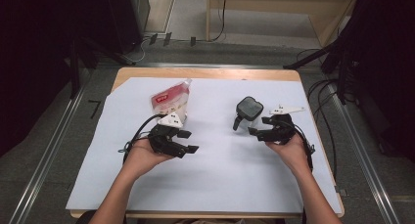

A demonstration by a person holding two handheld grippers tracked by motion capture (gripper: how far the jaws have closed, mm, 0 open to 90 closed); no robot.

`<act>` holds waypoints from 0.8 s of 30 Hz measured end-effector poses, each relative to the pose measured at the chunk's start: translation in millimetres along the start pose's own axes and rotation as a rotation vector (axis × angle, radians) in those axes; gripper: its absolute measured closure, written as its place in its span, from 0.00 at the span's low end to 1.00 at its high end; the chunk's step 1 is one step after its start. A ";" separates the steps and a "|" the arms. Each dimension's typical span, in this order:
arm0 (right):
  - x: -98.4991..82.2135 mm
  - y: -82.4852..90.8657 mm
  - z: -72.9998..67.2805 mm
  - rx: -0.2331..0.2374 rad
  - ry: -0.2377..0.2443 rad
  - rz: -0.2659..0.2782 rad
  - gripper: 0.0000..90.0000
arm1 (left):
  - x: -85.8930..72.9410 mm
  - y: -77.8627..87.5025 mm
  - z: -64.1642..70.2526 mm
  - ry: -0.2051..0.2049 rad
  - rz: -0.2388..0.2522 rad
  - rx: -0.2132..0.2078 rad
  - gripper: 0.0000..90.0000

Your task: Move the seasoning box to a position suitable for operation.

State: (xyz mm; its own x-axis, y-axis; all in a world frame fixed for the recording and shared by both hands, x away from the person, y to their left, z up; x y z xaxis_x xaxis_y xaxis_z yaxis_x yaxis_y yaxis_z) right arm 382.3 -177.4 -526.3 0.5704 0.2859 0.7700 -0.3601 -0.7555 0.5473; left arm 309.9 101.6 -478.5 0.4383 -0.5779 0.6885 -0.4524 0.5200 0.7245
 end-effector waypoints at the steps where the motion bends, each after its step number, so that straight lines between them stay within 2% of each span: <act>1: 1.0 -2.5 1.5 -0.007 0.004 -0.001 0.24 | 0.0 0.2 -0.2 0.002 0.001 0.000 0.44; 6: 4.1 -10.8 12.4 -0.033 -0.020 0.003 0.19 | -0.2 0.9 -1.8 0.003 0.004 0.011 0.44; 10: 6.4 -17.5 19.8 -0.055 0.000 0.012 0.19 | -1.8 0.5 -0.4 0.005 -0.001 0.006 0.44; 15: 10.2 -27.2 25.8 -0.047 -0.016 0.030 0.16 | -5.6 1.1 0.6 0.008 -0.008 0.007 0.44; 24: 16.1 -44.5 30.3 -0.060 0.021 0.016 0.12 | -12.7 1.4 3.1 0.028 -0.024 0.014 0.44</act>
Point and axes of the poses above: each handheld gripper's, and its own axes: y roughly backward along the jaws, x roughly out of its top, z roughly to its right, the point moved 7 cm from there along -y, roughly forward along the jaws, and after that the axes turned 14 degrees about x, right-handed, at the moved point
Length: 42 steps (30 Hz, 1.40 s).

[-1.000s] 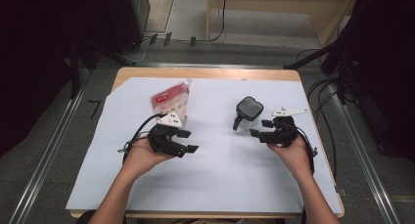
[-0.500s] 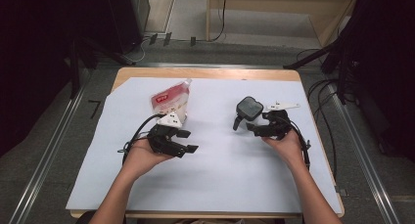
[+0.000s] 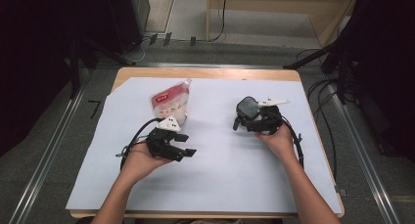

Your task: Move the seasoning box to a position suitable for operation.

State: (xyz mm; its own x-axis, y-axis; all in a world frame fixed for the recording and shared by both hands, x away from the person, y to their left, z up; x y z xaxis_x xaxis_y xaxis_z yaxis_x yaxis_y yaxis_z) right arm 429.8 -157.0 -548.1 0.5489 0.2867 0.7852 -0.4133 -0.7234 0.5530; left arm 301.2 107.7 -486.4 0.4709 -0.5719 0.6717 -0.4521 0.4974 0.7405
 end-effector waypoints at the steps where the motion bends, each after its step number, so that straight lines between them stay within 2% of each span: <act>1: 0.0 0.0 0.0 0.000 0.000 0.000 0.12 | 0.0 0.0 0.0 0.000 0.000 0.000 0.44; 10: 3.1 -13.9 1.8 -0.010 0.012 0.016 0.13 | -7.6 4.6 0.4 0.014 -0.003 0.010 0.44; 16: 3.2 -14.8 1.2 -0.016 0.029 0.024 0.14 | -10.0 7.3 -2.6 0.026 -0.001 0.018 0.45; 18: 2.9 -14.3 1.0 -0.020 0.044 0.020 0.15 | -10.1 7.4 -3.3 0.027 0.001 0.021 0.45; 26: 3.4 -13.3 -0.9 -0.045 0.042 0.019 0.16 | -9.8 7.5 -4.6 0.030 0.004 0.024 0.45; 32: 3.7 -10.0 -0.6 -0.035 0.021 0.019 0.17 | -8.8 7.4 -5.4 0.032 0.006 0.023 0.45; 35: 3.8 -7.8 -1.8 -0.033 0.032 0.015 0.17 | -8.2 7.1 -6.5 0.027 0.005 0.025 0.45; 39: 5.4 -4.1 -5.5 -0.030 0.032 0.019 0.17 | -6.7 6.8 -7.1 0.027 0.008 0.025 0.44; 42: 8.3 2.2 -13.7 -0.025 0.051 0.021 0.17 | -3.9 5.6 -7.4 0.046 0.011 0.018 0.46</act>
Point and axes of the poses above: each handheld gripper's, and its own axes: y roughly backward along the jaws, x roughly out of its top, z roughly to its right, the point moved 7 cm from there along -y, roughly forward along the jaws, and after that the axes turned 14 degrees about x, right-handed, at the moved point
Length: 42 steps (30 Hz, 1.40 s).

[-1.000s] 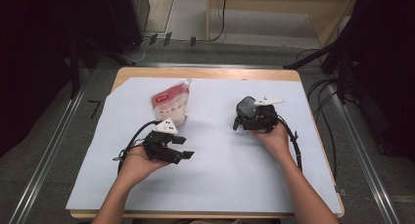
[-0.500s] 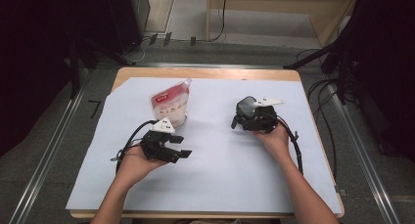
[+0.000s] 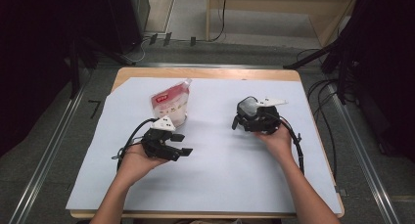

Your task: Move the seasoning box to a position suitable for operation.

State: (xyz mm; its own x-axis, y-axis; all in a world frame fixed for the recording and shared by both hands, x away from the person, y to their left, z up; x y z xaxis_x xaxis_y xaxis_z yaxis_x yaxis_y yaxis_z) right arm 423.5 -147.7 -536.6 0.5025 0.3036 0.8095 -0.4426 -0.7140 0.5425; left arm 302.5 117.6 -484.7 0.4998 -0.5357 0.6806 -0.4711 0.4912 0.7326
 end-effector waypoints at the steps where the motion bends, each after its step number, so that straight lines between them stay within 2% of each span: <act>1: 1.0 2.7 -5.2 0.009 0.003 0.004 0.17 | 0.8 -0.7 -0.2 0.002 0.004 0.001 0.47; 4: 1.7 5.0 -9.4 0.013 0.013 0.009 0.17 | 2.2 -1.6 -0.4 0.005 -0.004 -0.001 0.47; 8: 0.9 9.6 -24.3 0.028 0.032 0.007 0.17 | 4.9 -3.4 -0.4 0.001 -0.001 -0.009 0.46; 11: -0.1 10.4 -28.6 0.032 0.039 0.008 0.17 | 5.9 -4.5 -1.0 0.003 -0.005 -0.010 0.46; 12: -2.0 11.3 -33.8 0.047 0.037 0.009 0.17 | 7.0 -5.8 -1.2 0.007 0.003 -0.013 0.46; 17: -4.8 11.7 -41.0 0.062 0.035 0.008 0.17 | 8.6 -7.0 -2.1 0.010 0.000 -0.018 0.46; 22: -7.5 11.1 -51.0 0.072 0.051 0.002 0.17 | 10.2 -9.1 -3.6 0.006 0.000 -0.017 0.46; 30: -11.4 4.6 -67.7 0.099 0.070 -0.007 0.17 | 11.4 -11.7 -3.7 0.001 -0.008 -0.017 0.46; 42: -18.1 -17.3 -95.4 0.150 0.107 -0.050 0.17 | 11.1 -12.0 -3.1 0.001 -0.005 -0.021 0.47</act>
Point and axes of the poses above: each handheld gripper's, and its own axes: y roughly backward along the jaws, x roughly out of its top, z roughly to its right, the point moved 7 cm from there along -y, roughly forward along the jaws, and after that the axes turned 14 degrees about x, right-handed, at the moved point
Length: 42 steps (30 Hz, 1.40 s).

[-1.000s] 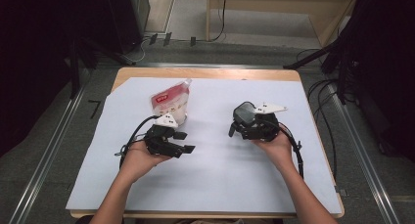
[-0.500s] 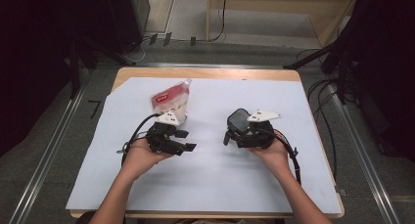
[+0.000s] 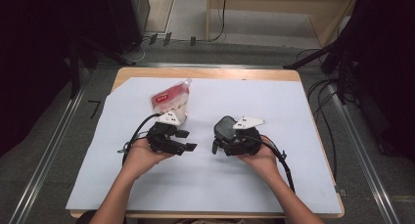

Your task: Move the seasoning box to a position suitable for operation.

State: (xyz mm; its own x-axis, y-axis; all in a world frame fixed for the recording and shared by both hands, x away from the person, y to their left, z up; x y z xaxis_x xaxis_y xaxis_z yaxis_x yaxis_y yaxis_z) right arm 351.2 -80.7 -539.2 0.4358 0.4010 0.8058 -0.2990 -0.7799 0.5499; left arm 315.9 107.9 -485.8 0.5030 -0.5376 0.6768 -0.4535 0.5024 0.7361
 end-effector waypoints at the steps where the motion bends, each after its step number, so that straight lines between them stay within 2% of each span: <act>1: -0.1 -2.2 -1.9 0.002 0.006 -0.002 0.17 | -0.1 0.0 0.2 0.000 -0.002 -0.001 0.47; 10: -2.4 -16.2 -16.2 0.023 0.024 -0.019 0.17 | 0.0 -1.2 0.8 -0.004 0.005 -0.005 0.47; 18: -7.1 -14.4 -18.1 0.017 0.049 -0.022 0.17 | 0.1 -2.2 1.1 -0.007 0.009 -0.007 0.47; 19: -7.2 -14.6 -18.4 0.014 0.065 -0.019 0.17 | -0.1 -2.6 1.7 -0.006 0.007 -0.011 0.47; 20: -7.6 -14.4 -18.3 0.020 0.046 -0.011 0.17 | -0.3 -2.9 2.4 -0.006 0.004 -0.008 0.47; 25: -8.3 -13.4 -18.1 0.025 0.031 -0.017 0.16 | -0.2 -3.3 3.0 -0.007 0.003 -0.005 0.47; 27: -9.9 -9.3 -18.5 0.030 0.005 -0.033 0.15 | -0.3 -3.7 2.7 -0.008 0.002 -0.004 0.47; 31: -11.8 -2.4 -20.9 0.014 0.015 -0.040 0.16 | 0.2 -3.4 3.5 -0.001 0.007 -0.012 0.47; 32: -14.0 4.4 -22.1 0.015 0.009 -0.048 0.17 | 1.0 -2.7 3.8 0.001 0.015 -0.012 0.48; 35: -15.0 10.4 -22.8 0.029 -0.004 -0.043 0.18 | 0.9 -1.9 3.3 0.001 0.013 -0.012 0.50; 36: -16.2 17.9 -24.0 0.034 -0.013 -0.043 0.20 | 0.5 -2.4 2.3 0.007 0.011 -0.016 0.52; 39: -20.9 28.2 -25.9 0.041 -0.032 -0.073 0.29 | -1.2 -5.1 1.1 0.004 -0.004 0.017 0.58; 42: -25.2 39.2 -26.7 0.045 -0.024 -0.078 0.38 | -1.9 -6.9 2.4 0.000 -0.010 0.017 0.64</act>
State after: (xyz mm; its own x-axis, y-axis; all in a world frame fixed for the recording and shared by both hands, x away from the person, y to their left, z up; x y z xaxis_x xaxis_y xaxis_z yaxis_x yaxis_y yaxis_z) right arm 305.8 -108.6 -532.0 0.4766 0.4498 0.7553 -0.2257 -0.7678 0.5996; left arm 316.3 103.8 -492.2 0.5074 -0.5426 0.6694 -0.4608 0.4856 0.7429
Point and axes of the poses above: each handheld gripper's, and its own axes: y roughly backward along the jaws, x roughly out of its top, z roughly to its right, the point moved 7 cm from there along -y, roughly forward along the jaws, and after that the axes turned 14 degrees about x, right-handed, at the moved point
